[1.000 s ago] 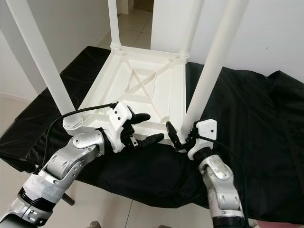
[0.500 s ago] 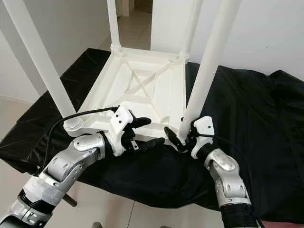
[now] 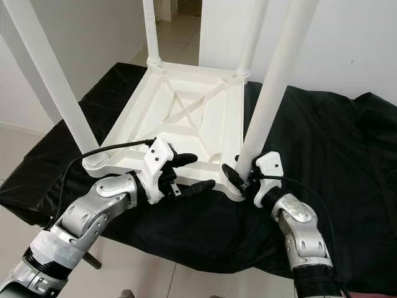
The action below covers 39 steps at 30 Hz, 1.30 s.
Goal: Building children table
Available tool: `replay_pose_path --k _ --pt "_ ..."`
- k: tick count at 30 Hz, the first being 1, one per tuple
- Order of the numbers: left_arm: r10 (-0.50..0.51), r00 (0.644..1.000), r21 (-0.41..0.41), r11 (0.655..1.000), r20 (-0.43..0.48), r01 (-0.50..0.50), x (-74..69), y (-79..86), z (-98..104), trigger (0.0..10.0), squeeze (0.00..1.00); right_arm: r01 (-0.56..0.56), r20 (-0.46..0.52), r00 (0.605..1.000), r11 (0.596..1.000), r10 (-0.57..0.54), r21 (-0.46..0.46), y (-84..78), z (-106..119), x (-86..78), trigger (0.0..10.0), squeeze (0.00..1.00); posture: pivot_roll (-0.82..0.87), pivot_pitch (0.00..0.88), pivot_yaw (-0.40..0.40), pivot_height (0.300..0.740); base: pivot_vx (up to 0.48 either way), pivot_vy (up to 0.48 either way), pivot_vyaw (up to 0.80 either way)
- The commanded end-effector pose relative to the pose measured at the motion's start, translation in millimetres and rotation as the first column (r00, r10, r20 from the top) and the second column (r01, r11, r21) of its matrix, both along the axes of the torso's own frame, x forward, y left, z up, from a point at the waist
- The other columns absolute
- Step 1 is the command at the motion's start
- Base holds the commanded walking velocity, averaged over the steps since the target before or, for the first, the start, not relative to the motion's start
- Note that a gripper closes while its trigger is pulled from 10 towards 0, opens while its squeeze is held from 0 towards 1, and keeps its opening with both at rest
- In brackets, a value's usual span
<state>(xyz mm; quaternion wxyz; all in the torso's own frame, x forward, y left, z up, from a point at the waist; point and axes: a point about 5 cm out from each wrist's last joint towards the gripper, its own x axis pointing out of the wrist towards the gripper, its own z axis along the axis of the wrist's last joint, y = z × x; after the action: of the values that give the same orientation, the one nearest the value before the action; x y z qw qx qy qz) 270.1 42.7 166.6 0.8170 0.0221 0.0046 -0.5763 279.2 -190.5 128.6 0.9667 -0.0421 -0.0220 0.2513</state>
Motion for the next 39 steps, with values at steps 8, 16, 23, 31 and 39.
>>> replay_pose_path --k 8,16,23,31,39 --pt "-0.121 0.993 0.005 0.993 0.005 0.121 -4.9 -3.1 2.2 10.0 0.00 0.241 -0.034 0.970 0.968 -0.239 0.064 0.2 -8.0 -6.9 10.0 0.00 -0.08 0.008 -0.009 0.740 0.000 0.000 0.00" --pt "-0.118 0.993 0.002 0.993 -0.002 0.118 -5.1 -4.4 0.0 10.0 0.00 0.454 -0.053 0.891 0.884 -0.451 0.115 8.5 -17.2 -14.6 10.0 0.00 -0.09 0.012 -0.010 0.740 0.000 0.000 0.00" --pt "-0.120 0.993 -0.012 0.993 -0.005 0.120 -5.7 -9.2 1.9 10.0 0.00 0.651 -0.111 0.758 0.739 -0.643 0.173 35.6 -16.9 -21.2 10.0 0.00 -0.08 0.015 0.001 0.740 0.000 0.000 0.00" --pt "-0.148 0.989 -0.014 0.989 -0.015 0.147 -10.1 -11.5 -2.0 10.0 0.00 0.591 -0.049 0.803 0.782 -0.594 0.200 36.3 -10.1 -25.9 10.0 0.00 -0.12 0.000 0.019 0.740 0.000 0.000 0.00" --pt "-0.172 0.985 -0.029 0.985 -0.017 0.172 -14.8 -19.8 -2.8 10.0 0.00 0.513 -0.007 0.852 0.832 -0.524 0.211 32.0 -6.7 -36.1 10.0 1.00 -0.13 0.000 0.025 0.740 0.000 0.000 0.00"
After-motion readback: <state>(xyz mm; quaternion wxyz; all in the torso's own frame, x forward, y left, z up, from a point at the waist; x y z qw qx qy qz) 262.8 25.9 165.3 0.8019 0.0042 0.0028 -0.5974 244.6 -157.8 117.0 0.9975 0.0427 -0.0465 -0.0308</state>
